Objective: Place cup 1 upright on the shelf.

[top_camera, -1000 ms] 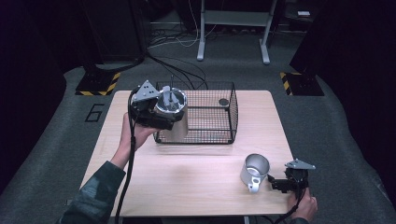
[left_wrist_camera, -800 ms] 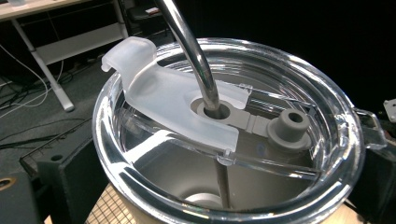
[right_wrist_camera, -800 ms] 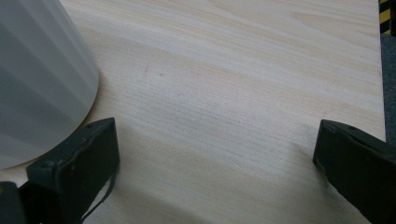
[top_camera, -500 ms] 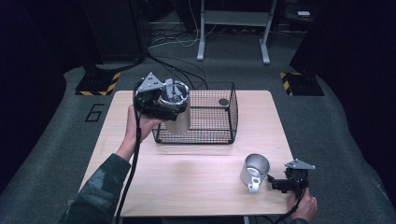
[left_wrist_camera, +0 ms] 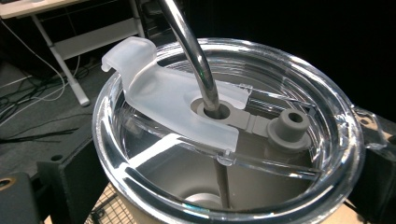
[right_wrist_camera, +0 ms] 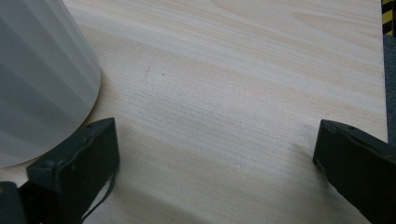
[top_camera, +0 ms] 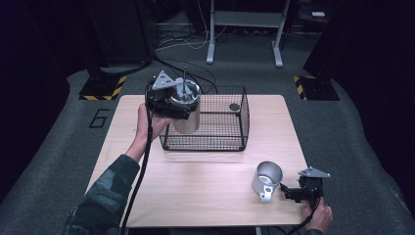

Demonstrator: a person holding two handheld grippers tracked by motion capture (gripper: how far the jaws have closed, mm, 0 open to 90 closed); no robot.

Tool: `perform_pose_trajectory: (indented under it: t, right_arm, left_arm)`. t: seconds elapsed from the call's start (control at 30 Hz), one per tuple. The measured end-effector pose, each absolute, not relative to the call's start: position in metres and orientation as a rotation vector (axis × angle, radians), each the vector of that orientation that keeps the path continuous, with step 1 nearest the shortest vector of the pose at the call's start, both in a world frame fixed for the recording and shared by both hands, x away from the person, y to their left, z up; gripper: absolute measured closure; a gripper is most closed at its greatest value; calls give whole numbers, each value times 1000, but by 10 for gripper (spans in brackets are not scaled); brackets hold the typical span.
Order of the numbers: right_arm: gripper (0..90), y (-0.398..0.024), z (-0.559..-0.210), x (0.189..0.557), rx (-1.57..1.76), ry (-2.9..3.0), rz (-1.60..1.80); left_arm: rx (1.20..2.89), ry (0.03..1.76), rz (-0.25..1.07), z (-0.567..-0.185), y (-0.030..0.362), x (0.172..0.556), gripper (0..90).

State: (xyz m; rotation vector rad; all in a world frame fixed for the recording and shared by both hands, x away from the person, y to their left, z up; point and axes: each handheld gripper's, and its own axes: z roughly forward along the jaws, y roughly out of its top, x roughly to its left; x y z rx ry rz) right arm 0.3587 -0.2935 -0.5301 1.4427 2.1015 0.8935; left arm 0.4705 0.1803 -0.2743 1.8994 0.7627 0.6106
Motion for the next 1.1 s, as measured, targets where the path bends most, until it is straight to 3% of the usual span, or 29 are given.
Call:
perform_pose_trajectory:
  t: [1.1]
  right_arm:
    - [0,-294,-530,359,1423,2110,896]
  left_arm:
    - [1872,885,645,-299,172,520,38]
